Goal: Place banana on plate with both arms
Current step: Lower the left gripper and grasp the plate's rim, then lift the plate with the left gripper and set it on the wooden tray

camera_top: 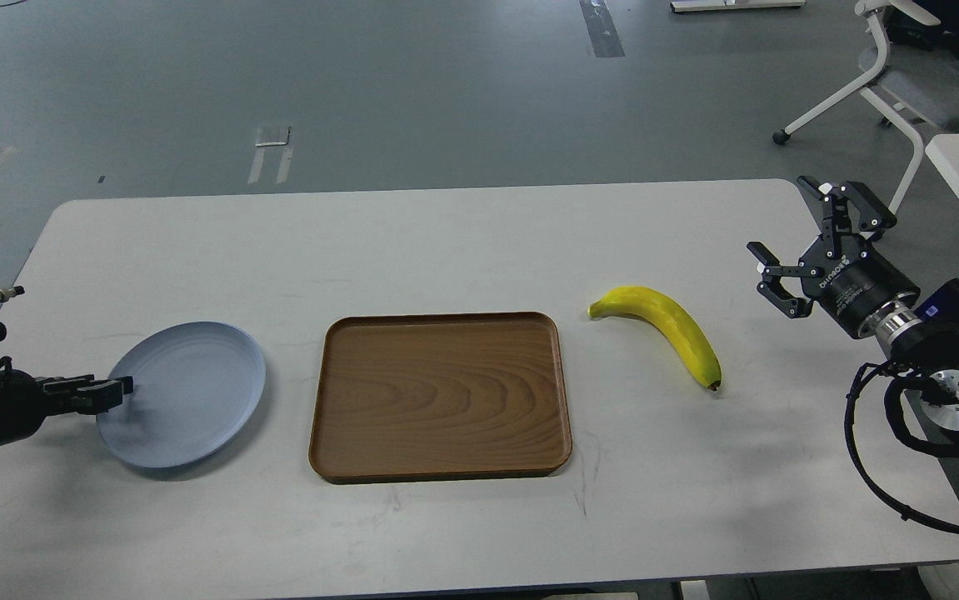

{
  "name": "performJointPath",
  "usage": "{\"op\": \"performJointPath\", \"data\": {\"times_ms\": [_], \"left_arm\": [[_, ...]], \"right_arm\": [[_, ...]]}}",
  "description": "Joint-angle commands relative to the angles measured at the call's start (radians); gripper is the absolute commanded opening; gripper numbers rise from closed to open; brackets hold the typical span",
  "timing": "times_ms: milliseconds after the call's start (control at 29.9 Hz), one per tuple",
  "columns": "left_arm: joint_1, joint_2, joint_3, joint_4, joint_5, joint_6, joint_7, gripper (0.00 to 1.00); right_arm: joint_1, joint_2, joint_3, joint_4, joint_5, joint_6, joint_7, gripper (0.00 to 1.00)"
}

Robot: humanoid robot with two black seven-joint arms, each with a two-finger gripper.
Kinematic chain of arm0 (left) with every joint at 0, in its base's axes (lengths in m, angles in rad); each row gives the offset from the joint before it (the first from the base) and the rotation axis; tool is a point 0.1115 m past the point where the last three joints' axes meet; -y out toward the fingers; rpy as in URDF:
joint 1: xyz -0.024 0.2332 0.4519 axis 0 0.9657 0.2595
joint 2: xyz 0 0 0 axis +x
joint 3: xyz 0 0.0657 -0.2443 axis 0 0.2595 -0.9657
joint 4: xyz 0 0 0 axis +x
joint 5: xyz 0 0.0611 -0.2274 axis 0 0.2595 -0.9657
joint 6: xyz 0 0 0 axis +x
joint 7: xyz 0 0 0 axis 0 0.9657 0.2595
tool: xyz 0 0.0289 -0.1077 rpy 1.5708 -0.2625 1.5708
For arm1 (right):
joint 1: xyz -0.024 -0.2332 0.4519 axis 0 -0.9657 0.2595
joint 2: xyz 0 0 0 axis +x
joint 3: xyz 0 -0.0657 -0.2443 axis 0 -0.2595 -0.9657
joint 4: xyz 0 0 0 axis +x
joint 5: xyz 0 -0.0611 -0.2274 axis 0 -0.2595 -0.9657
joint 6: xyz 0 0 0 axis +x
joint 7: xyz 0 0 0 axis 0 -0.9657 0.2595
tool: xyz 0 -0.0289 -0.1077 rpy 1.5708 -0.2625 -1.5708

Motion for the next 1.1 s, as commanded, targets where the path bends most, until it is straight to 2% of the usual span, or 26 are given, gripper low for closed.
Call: {"op": "performJointPath", "data": {"times_ms": [0,33,67,468,568,635,869,1070], "left_arm": [[0.0,-0.004,0.001,0.0,0.002,0.0,0.0,0.17],[0.0,-0.004,0.001,0.0,0.0,0.001,0.0,0.05],[0.0,-0.004,0.001,0.0,0.002,0.001,0.0,0.0],[-0.047,-0.004,-0.002,-0.018,-0.052,-0.022,0.0,0.0],[-0.101,0.001,0.0,-0.036,-0.066,-0.065,0.0,0.0],[-0.174,0.004,0.0,-0.084,-0.066,-0.129,0.0,0.0],[-0.325,-0.012,0.003,-0.251,-0.035,-0.157,0.0,0.0],[-0.414,-0.148,0.018,-0.296,-0.011,-0.223,0.0,0.0]], "right_arm": [[0.0,0.0,0.0,0.0,-0.001,0.0,0.0,1.0],[0.0,0.0,0.0,0.0,-0.001,0.0,0.0,1.0],[0.0,0.0,0.0,0.0,-0.001,0.0,0.0,1.0],[-0.002,-0.001,0.0,0.0,-0.003,0.0,0.0,1.0],[-0.002,-0.001,0.0,0.0,-0.003,0.0,0.0,1.0],[-0.002,-0.003,0.0,0.0,-0.003,0.0,0.0,1.0],[-0.002,-0.009,0.0,-0.001,-0.003,0.0,0.0,1.0],[-0.003,-0.009,0.0,-0.001,-0.003,0.0,0.0,1.0]]}}
